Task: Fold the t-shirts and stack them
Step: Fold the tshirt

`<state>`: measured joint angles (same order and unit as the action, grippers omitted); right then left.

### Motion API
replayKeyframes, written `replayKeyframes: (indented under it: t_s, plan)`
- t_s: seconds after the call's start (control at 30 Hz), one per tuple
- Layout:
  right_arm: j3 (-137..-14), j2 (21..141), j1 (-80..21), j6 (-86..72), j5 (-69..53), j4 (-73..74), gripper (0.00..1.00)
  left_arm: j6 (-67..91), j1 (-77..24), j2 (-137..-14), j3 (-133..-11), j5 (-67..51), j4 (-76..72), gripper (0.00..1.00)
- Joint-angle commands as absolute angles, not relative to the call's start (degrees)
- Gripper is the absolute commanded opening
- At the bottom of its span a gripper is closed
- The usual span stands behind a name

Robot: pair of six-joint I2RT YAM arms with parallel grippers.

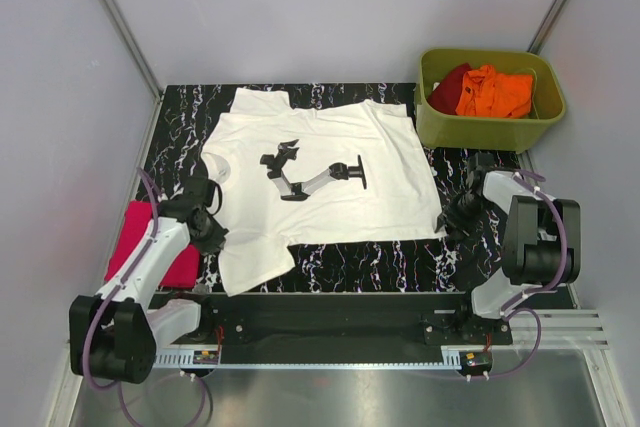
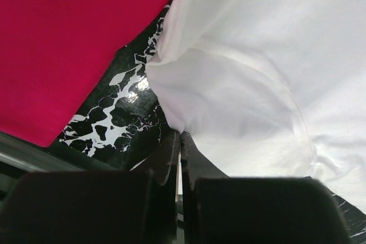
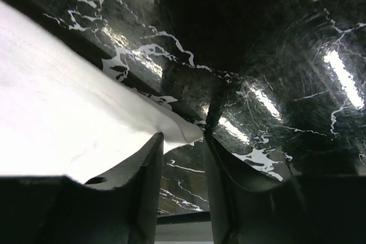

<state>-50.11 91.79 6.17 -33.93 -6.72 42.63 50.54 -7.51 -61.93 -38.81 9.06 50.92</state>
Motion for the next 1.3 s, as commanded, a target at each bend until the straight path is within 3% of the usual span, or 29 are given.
replayKeyframes:
  t_s: [0.0, 0.07, 0.33, 0.4, 0.93, 1.27]
  plan:
    - [-50.45, 94.04, 6.15, -34.10, -6.59, 41.22, 0.40, 49.92, -7.82, -58.72, -41.31, 10.28, 52.03, 0.00]
    - [-50.71, 93.87, 6.15, -33.93, -6.42, 41.66, 0.31, 50.10, -7.82, -57.40, -41.83, 10.46, 53.17, 0.00]
    - [-49.66, 91.93, 6.15, -32.61, -6.06, 42.89, 0.11, 51.32, -7.82, -50.36, -44.03, 11.25, 58.18, 0.00]
    - [-49.57, 92.02, 6.15, -32.43, -6.06, 42.89, 0.01, 51.59, -7.82, -48.79, -44.03, 10.99, 58.80, 0.00]
    - [-46.85, 83.68, 6.07, -32.08, -9.13, 47.90, 0.00, 51.59, -7.73, -43.07, -47.81, 13.88, 65.74, 0.00]
    - [-52.55, 83.93, 5.98, -31.20, -9.23, 50.98, 0.00, 46.76, -7.74, -45.70, -53.52, 13.80, 63.37, 0.00]
